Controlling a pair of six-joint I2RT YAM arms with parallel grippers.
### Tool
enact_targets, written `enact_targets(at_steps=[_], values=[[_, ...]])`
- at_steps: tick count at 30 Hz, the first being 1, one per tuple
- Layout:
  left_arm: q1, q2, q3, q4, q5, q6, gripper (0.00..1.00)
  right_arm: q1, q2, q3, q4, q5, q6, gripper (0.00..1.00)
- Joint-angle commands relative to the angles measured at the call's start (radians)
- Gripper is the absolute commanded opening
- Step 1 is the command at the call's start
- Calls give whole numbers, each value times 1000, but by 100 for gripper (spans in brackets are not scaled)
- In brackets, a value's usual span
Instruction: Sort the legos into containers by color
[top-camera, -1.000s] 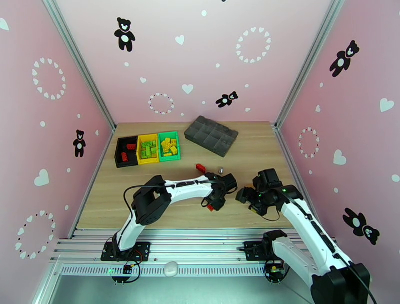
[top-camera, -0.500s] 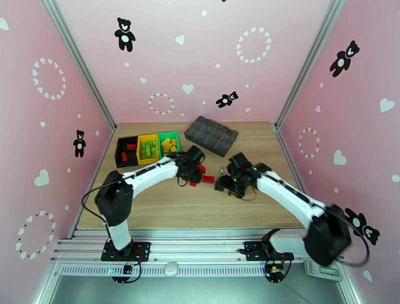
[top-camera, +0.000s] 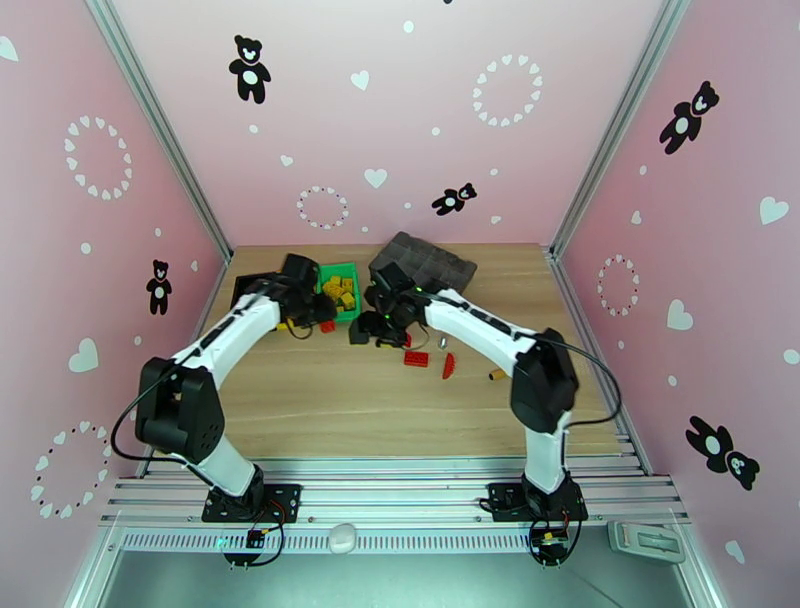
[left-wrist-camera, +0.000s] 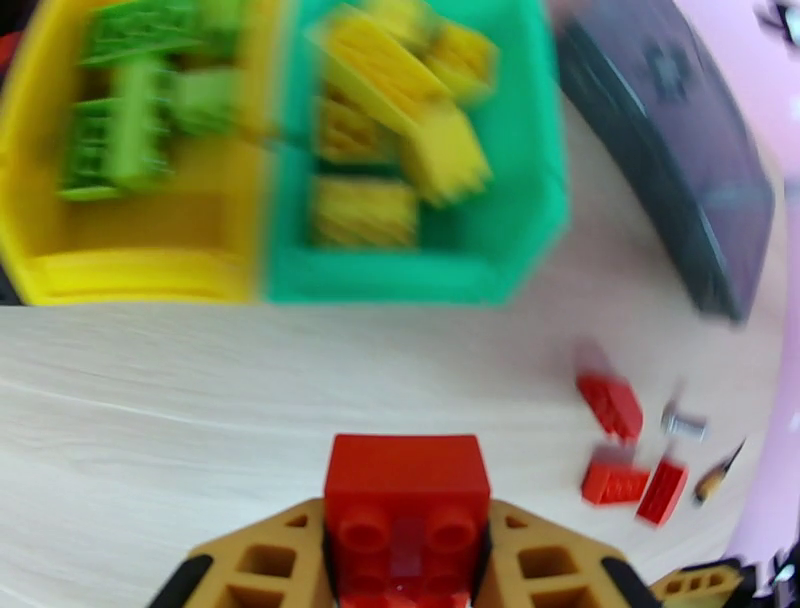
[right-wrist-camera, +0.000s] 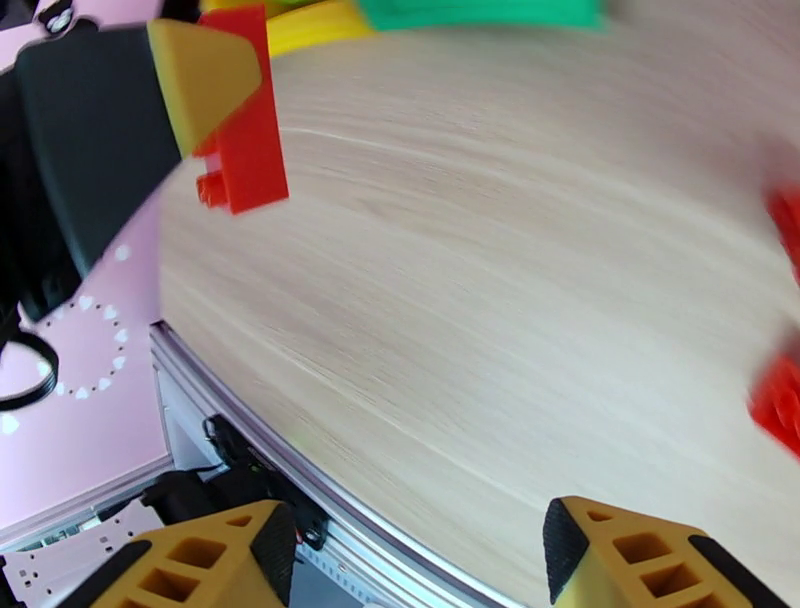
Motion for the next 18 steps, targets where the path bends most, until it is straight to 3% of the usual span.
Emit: enact_targets(at_steps=[1, 9, 18], values=[[90, -26, -4, 0, 46, -21, 32, -1, 79, 120, -59, -65, -39, 70], [309, 35, 92, -37, 12, -54, 32, -22, 210, 310, -117, -106, -60, 69], [424, 233, 327, -114, -56, -61, 33, -112, 207, 318, -141, -112, -83, 69]])
